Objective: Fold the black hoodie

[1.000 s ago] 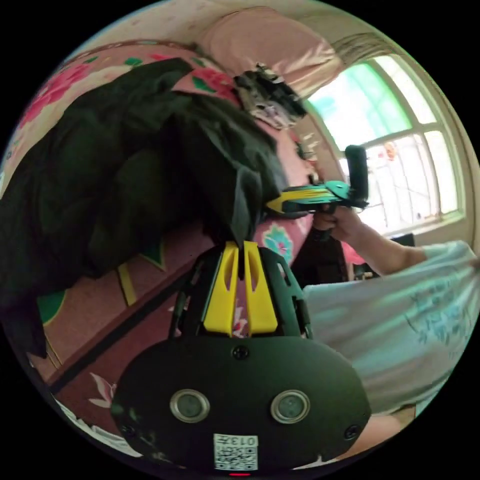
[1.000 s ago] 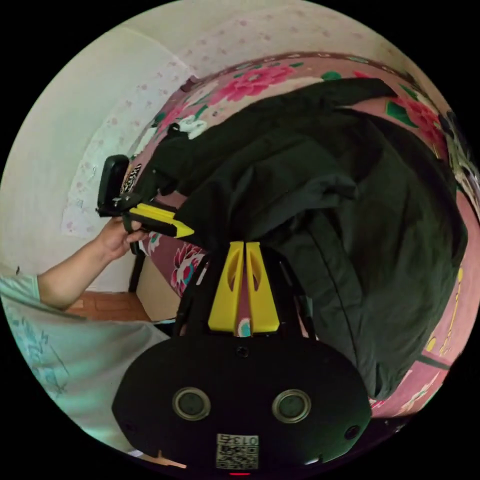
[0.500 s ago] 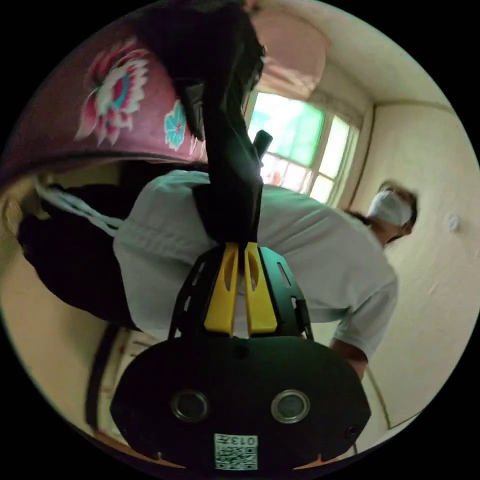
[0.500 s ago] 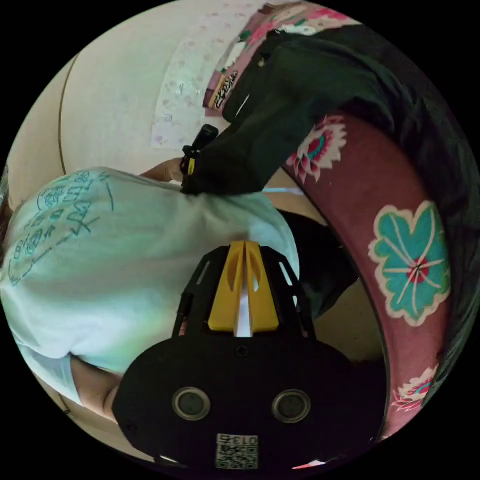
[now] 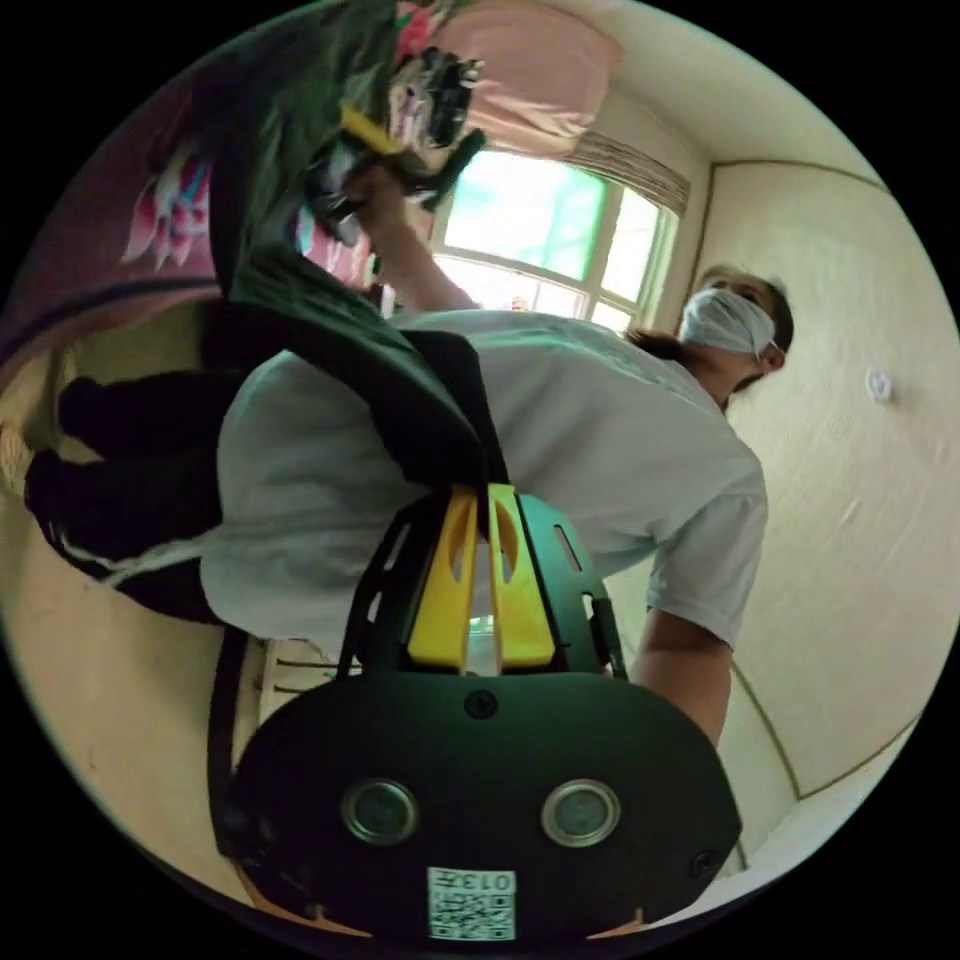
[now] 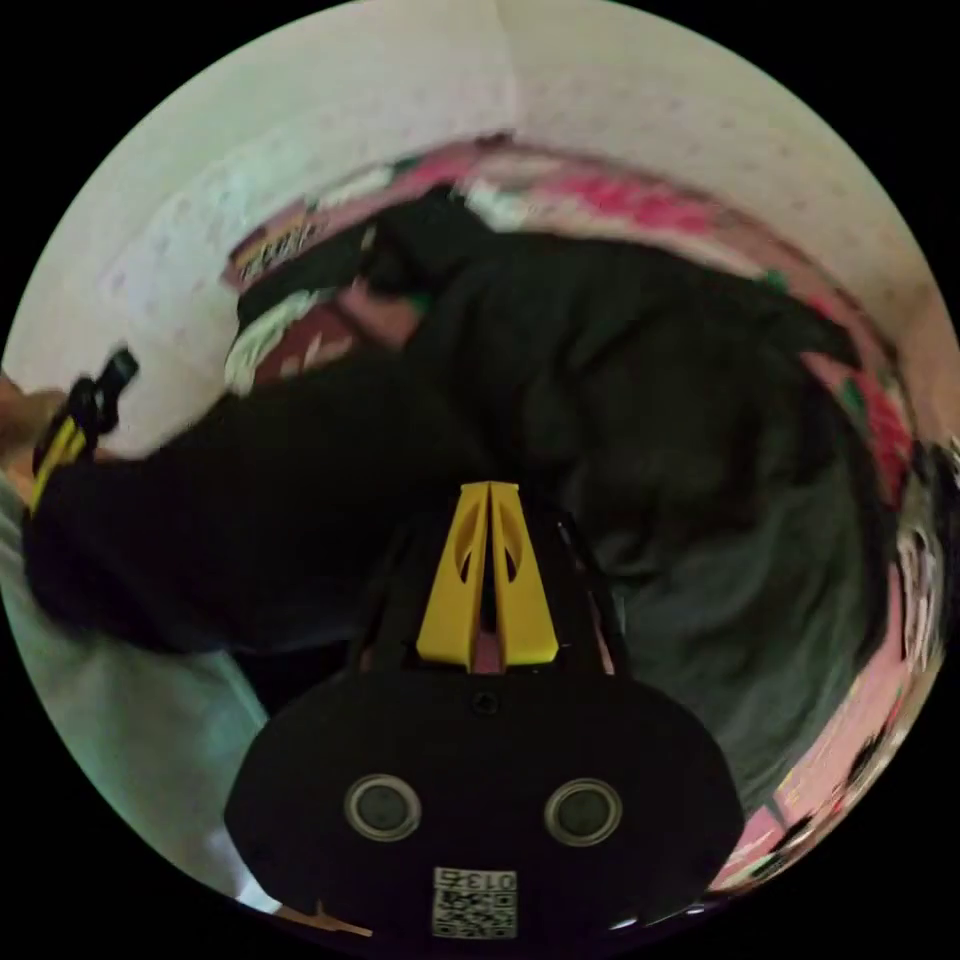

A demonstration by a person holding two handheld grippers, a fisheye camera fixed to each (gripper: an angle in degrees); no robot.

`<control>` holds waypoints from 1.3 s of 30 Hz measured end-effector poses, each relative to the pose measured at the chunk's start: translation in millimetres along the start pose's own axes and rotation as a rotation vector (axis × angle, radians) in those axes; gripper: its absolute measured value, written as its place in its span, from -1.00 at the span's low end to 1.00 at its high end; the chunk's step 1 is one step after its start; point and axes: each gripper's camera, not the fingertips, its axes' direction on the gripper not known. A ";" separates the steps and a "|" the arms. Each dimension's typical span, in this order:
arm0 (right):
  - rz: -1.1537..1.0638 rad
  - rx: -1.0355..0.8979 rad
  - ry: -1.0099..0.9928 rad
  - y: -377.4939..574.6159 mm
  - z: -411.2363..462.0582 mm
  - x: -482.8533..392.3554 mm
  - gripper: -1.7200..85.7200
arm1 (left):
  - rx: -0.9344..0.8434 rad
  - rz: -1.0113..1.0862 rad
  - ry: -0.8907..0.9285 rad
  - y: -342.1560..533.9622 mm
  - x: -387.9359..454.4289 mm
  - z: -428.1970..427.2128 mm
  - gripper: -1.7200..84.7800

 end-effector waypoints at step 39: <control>0.657 -0.175 0.534 268.5 -243.3 76.3 -0.96 | 0.299 -0.047 -1.361 -179.1 -35.8 181.8 -0.81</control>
